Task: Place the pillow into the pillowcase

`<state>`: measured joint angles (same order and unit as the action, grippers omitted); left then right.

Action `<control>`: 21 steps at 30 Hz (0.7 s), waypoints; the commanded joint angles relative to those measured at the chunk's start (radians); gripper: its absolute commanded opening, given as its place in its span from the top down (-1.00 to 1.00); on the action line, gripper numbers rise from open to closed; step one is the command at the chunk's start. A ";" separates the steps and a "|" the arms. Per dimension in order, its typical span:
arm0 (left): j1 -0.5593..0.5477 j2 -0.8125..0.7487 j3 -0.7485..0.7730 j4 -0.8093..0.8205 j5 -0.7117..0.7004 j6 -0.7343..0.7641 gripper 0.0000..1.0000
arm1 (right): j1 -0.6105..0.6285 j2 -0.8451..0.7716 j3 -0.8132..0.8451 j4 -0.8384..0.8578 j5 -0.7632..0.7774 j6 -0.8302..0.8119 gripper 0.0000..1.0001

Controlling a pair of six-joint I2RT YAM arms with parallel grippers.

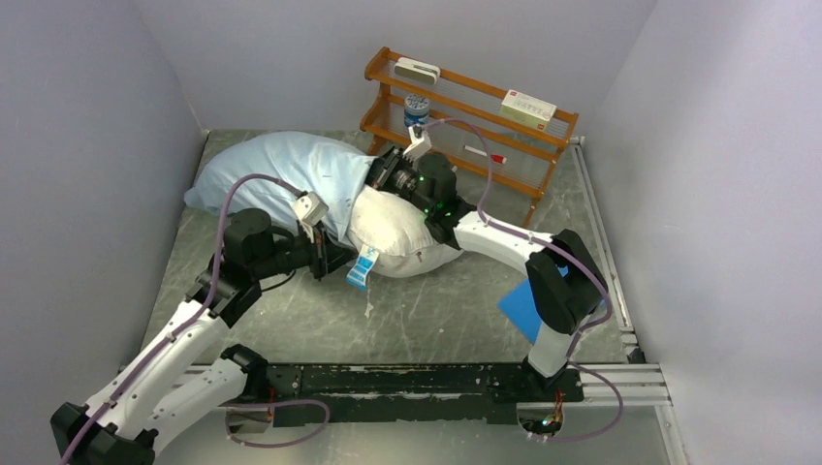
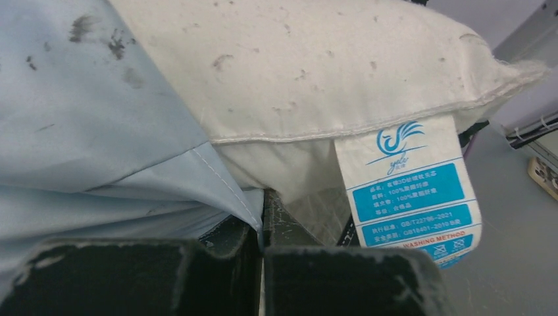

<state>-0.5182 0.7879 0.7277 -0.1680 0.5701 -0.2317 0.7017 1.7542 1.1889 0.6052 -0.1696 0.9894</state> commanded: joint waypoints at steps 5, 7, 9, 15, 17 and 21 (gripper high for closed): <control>-0.039 -0.063 0.040 0.078 0.239 0.004 0.91 | 0.016 -0.021 0.005 0.168 0.035 -0.162 1.00; -0.039 -0.080 0.030 0.119 0.267 -0.018 0.90 | 0.016 -0.014 0.030 0.161 0.030 -0.177 1.00; -0.039 -0.080 0.028 0.129 0.292 -0.018 0.90 | 0.015 -0.004 0.044 0.169 0.001 -0.181 1.00; -0.039 -0.018 0.165 -0.082 0.268 0.093 0.38 | 0.044 -0.023 -0.031 0.155 -0.145 -0.347 1.00; -0.039 -0.012 0.224 -0.155 0.241 0.127 0.29 | 0.043 -0.039 -0.062 0.128 -0.167 -0.387 1.00; -0.039 -0.045 0.289 -0.214 0.084 0.139 0.13 | 0.049 -0.062 -0.059 0.014 -0.248 -0.460 0.90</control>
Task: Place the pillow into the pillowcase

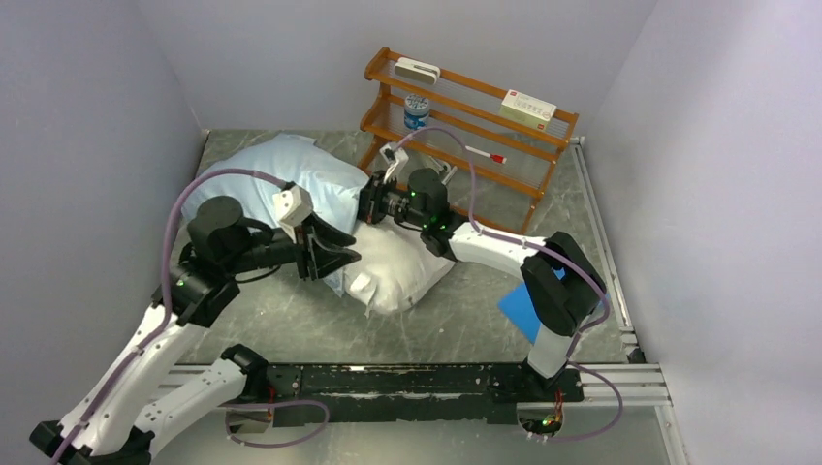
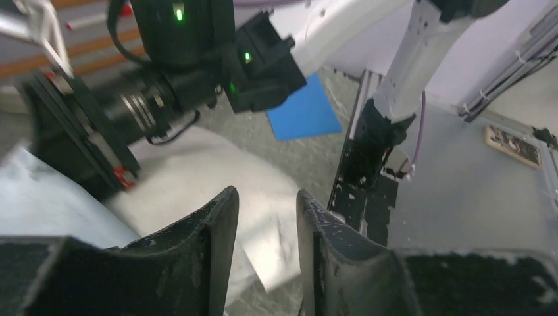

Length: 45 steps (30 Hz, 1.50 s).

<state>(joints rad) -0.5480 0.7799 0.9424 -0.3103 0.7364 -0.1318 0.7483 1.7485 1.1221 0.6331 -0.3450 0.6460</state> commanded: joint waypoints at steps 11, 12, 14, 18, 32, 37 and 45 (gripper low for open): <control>-0.009 -0.020 0.219 -0.223 -0.412 0.027 -0.06 | 0.042 -0.250 -0.077 -0.427 0.002 -0.244 0.26; -0.009 -0.006 0.231 -0.249 -0.469 0.019 -0.06 | 0.042 -0.275 -0.096 -0.457 -0.002 -0.228 0.18; -0.009 0.021 0.255 -0.291 -0.569 0.005 -0.06 | 0.042 -0.329 -0.136 -0.528 0.003 -0.197 0.00; -0.009 0.072 0.290 -0.331 -0.640 -0.015 -0.10 | 0.042 -0.452 -0.209 -0.625 0.063 -0.123 -0.38; -0.011 0.275 0.423 -0.525 -0.716 0.087 -0.50 | 0.042 -0.740 -0.335 -0.926 0.311 0.310 -0.99; -0.029 0.342 0.421 -0.542 -0.750 0.099 -0.41 | 0.042 -0.751 -0.312 -1.087 0.461 0.393 -0.99; -0.140 0.448 0.407 -0.486 -0.875 0.118 -0.48 | 0.042 -0.819 -0.433 -0.981 0.458 0.476 -0.99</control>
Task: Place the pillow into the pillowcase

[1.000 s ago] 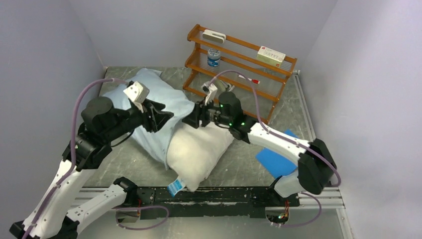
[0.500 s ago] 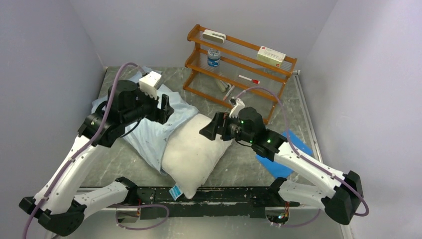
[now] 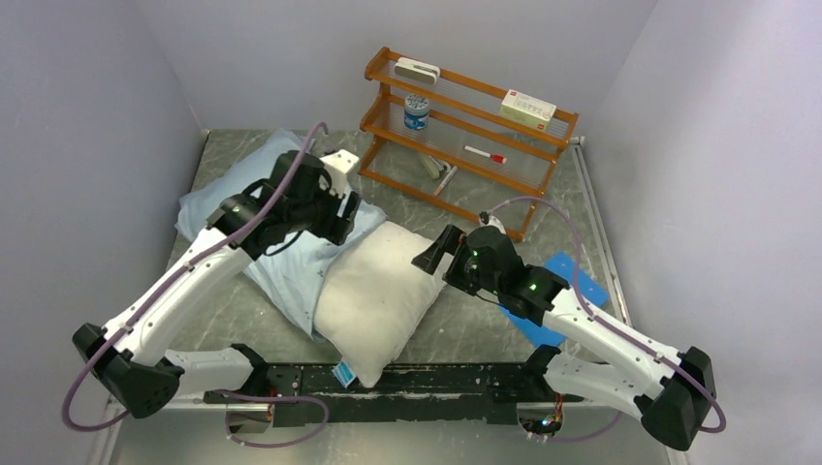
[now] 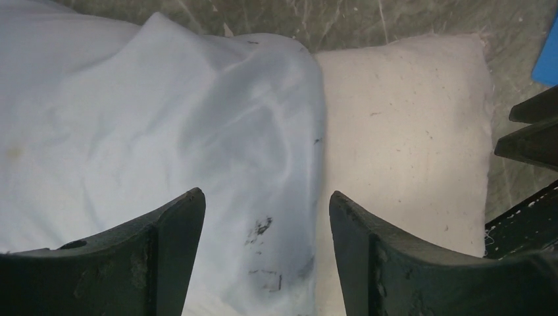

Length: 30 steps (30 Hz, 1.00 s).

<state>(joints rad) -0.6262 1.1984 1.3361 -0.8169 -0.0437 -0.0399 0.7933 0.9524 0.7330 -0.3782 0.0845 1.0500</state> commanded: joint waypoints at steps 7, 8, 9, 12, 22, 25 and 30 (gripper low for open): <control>-0.153 0.106 -0.045 0.065 -0.230 0.066 -0.50 | -0.003 0.014 -0.100 0.085 -0.037 0.107 -0.99; -0.157 0.112 -0.056 0.070 -0.249 0.072 -0.50 | -0.003 0.018 -0.105 0.093 -0.039 0.110 -0.99; -0.161 0.119 -0.064 0.073 -0.255 0.077 -0.50 | -0.003 0.021 -0.112 0.099 -0.038 0.113 -0.99; -0.173 0.134 -0.075 0.072 -0.281 0.084 -0.49 | -0.003 0.025 -0.131 0.120 -0.044 0.122 -0.99; -0.237 0.144 -0.167 0.157 -0.452 0.122 -0.35 | -0.003 0.055 -0.156 0.164 -0.066 0.128 -0.99; -0.257 0.159 -0.173 0.180 -0.499 0.149 -0.02 | -0.003 0.049 -0.186 0.198 -0.080 0.141 -0.99; -0.322 0.172 -0.147 0.197 -0.526 0.161 0.68 | -0.003 0.037 -0.240 0.299 -0.128 0.154 -0.99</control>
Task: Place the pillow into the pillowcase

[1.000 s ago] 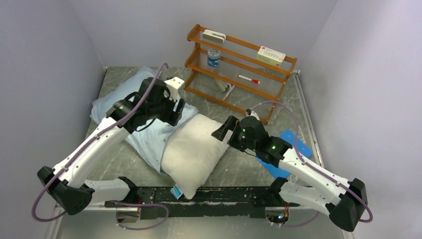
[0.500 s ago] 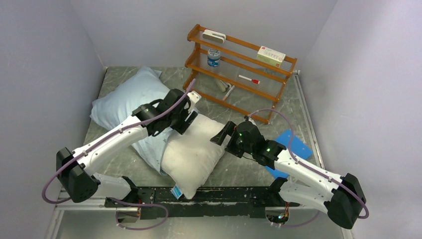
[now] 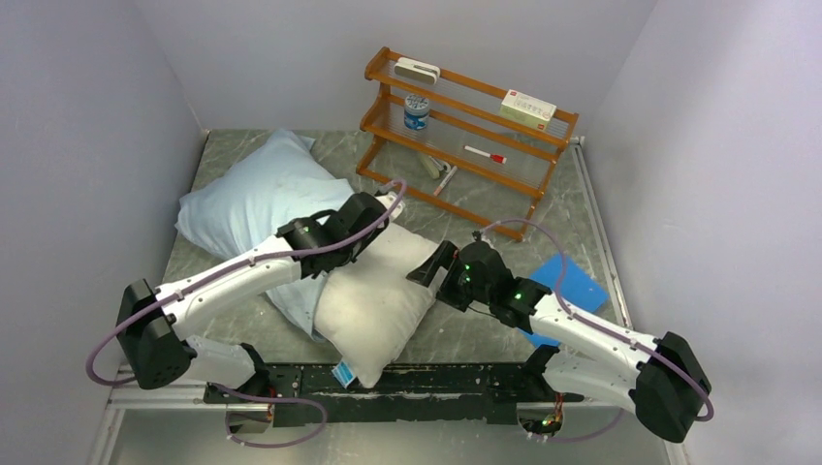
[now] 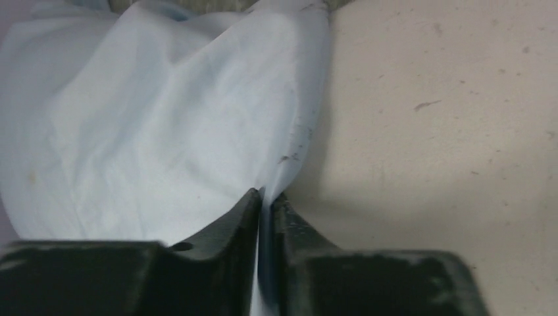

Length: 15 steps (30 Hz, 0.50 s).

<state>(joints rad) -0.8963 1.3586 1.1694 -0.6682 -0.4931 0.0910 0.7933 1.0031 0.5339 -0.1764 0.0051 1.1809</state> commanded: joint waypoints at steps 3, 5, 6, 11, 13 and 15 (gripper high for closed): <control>-0.113 0.020 0.065 0.026 -0.088 0.025 0.90 | -0.003 -0.013 -0.080 0.204 -0.105 0.016 -0.99; -0.147 0.018 0.099 0.009 -0.064 0.009 0.90 | -0.003 -0.006 -0.116 0.316 -0.165 0.016 -0.96; -0.163 0.013 0.113 0.005 -0.045 -0.003 0.90 | -0.003 0.000 -0.135 0.388 -0.196 0.015 -0.93; -0.220 -0.059 0.105 0.068 0.106 -0.083 0.91 | -0.005 0.069 -0.168 0.662 -0.281 0.016 -0.80; -0.236 -0.092 0.084 0.119 0.174 -0.146 0.90 | -0.004 0.098 -0.143 0.698 -0.280 0.004 -0.76; -0.244 -0.108 0.080 0.151 0.232 -0.186 0.90 | -0.002 0.133 -0.114 0.736 -0.274 -0.004 -0.71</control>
<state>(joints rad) -1.1091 1.3106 1.2503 -0.6495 -0.4381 0.0166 0.7856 1.0958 0.3618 0.3389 -0.2081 1.1851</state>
